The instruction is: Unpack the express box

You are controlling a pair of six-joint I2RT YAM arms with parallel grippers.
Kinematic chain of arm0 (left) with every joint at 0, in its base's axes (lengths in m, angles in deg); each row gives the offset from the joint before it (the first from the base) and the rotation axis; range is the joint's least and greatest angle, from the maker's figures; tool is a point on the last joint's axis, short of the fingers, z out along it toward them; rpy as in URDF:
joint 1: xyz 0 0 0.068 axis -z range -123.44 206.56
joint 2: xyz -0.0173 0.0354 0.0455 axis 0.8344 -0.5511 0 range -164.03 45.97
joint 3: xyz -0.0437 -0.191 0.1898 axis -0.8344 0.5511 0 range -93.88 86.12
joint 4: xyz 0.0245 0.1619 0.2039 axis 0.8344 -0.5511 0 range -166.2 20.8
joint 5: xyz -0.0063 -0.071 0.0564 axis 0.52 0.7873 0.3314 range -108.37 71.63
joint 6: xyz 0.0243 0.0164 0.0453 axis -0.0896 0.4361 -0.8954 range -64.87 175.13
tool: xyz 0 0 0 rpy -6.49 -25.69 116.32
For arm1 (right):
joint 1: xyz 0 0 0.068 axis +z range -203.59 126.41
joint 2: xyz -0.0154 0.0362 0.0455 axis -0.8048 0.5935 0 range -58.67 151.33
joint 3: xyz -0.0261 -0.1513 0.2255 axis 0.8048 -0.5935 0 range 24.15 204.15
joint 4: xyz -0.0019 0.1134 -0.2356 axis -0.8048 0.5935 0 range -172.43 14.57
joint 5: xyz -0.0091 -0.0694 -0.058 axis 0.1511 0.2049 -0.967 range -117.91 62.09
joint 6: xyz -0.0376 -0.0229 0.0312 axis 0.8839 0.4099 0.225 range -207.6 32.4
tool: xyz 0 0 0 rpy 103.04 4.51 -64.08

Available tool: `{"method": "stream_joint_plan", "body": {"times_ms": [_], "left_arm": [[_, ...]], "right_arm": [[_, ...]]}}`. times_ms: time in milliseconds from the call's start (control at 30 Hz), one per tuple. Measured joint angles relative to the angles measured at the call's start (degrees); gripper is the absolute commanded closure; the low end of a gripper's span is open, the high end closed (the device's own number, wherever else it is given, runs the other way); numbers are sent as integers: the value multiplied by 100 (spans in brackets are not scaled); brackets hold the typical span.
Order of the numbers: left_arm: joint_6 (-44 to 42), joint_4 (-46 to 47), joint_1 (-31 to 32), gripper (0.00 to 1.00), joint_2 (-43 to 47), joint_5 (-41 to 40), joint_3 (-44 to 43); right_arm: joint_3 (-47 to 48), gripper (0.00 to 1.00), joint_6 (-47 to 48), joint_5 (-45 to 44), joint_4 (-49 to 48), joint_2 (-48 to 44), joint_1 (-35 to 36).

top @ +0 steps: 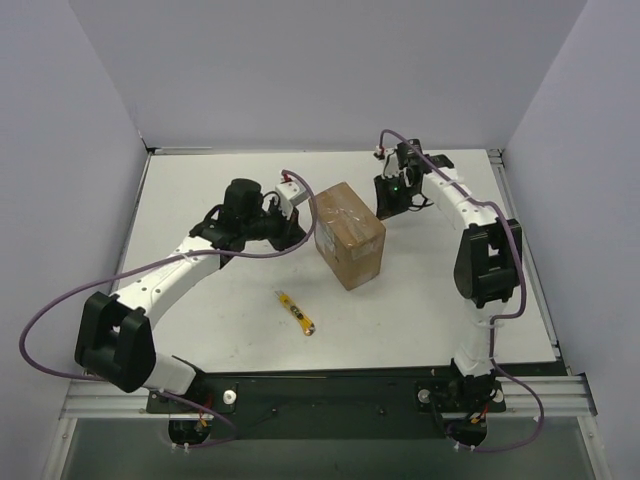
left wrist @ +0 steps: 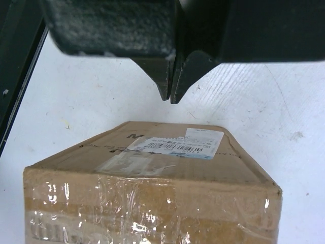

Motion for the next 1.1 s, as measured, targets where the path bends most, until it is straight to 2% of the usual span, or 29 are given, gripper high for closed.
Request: {"method": "stream_joint_plan", "body": {"times_ms": [267,467,533,567,633,700,800,933,1000,1100], "left_arm": [[-101,339,9,100,-20,118,-24],[-39,782,505,99,-1322,168,-1141],[22,874,756,92,-1958,149,-1825],[57,887,879,79,-2334,131,-2293],[190,1014,1080,71,-3038,46,-3123],[337,1099,1193,62,-3353,-63,-3388],[483,1005,1167,53,-3340,-144,-3320],[581,1036,844,52,-2962,-289,-2900],[522,1045,634,53,-2863,-603,-2833],[417,1021,400,64,-3036,-1228,-3008]], "right_arm": [[286,87,-4,-210,286,-162,-525],[284,87,0,-249,396,-782,-927],[284,86,11,-258,411,-1036,-1126],[284,83,20,-275,415,-1156,-1239],[291,79,31,-330,424,-1362,-1482],[326,76,66,-444,437,-1462,-1690],[334,75,129,-691,444,-1488,-1932],[-72,77,146,-848,393,-1530,-1978],[-437,85,79,-962,380,-1541,-1950],[-933,94,-87,-1233,393,-1532,-1941]]}}
